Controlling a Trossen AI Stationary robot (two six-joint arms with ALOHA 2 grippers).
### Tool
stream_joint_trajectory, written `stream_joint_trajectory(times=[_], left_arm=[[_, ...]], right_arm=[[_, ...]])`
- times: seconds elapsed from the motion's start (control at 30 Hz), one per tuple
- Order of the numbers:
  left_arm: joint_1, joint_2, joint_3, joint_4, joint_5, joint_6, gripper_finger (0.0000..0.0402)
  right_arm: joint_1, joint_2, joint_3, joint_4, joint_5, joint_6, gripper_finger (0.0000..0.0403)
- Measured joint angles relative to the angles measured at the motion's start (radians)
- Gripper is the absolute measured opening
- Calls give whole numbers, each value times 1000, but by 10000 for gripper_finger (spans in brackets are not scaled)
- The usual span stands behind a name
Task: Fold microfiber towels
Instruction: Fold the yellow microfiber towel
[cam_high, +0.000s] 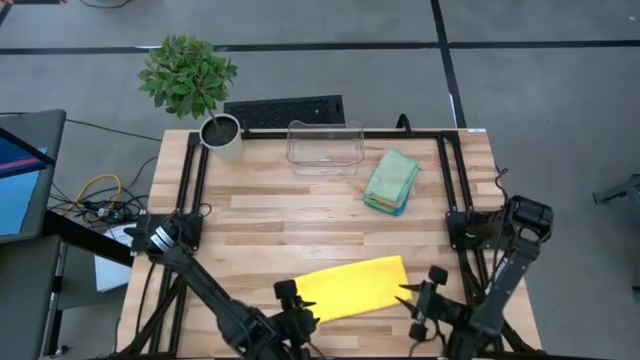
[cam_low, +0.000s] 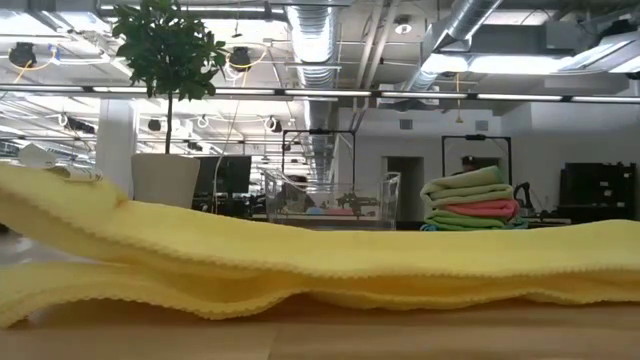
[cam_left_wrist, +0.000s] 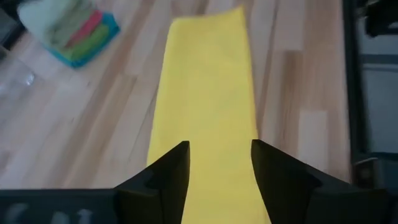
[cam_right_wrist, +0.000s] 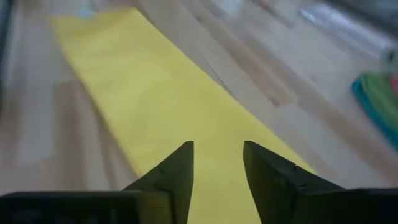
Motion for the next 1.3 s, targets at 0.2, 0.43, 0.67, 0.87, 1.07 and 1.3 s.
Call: stream_joint_trajectory(times=[0.2, 0.43, 0.67, 0.87, 1.07, 1.3], left_arm=[[3, 1, -193, 153, 32, -130, 148], [-42, 1, -371, 252, 52, -366, 131], [-78, 1, -480, 308, 26, -527, 125], [-78, 10, -531, 399, 26, -540, 125], [-76, 10, -561, 438, 39, -535, 125], [-70, 2, -550, 424, 95, -476, 125]], right_arm=[[-12, 1, -188, 278, -16, 41, 148], [-10, 1, -304, 484, -68, 36, 132], [-19, 2, -352, 521, -120, 41, 124], [-25, 2, -393, 590, -189, 41, 123], [-25, -2, -412, 611, -210, 40, 122], [-25, -69, -317, 488, -218, -48, 122]])
